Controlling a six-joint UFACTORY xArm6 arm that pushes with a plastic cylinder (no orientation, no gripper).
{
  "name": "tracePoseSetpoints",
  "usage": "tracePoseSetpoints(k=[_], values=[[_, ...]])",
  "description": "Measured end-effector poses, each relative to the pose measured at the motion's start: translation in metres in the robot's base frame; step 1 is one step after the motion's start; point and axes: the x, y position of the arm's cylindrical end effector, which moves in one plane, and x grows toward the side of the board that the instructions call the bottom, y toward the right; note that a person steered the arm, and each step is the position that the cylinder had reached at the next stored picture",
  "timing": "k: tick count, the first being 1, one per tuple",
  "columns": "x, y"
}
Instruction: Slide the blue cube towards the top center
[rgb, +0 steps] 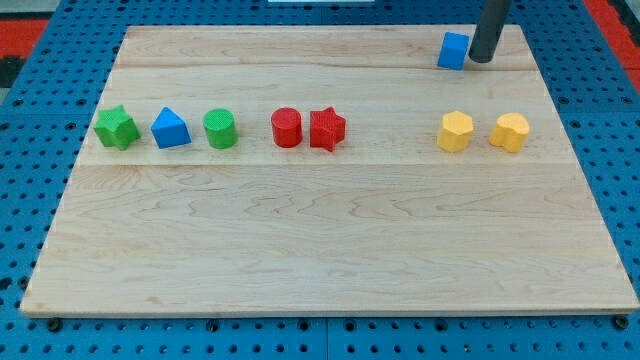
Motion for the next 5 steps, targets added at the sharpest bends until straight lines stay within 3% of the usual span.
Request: tracePoseSetpoints(k=[1, 3, 4, 5], values=[[-0.021, -0.030], [-0.013, -0.127], [-0.030, -0.173], [-0.034, -0.274]])
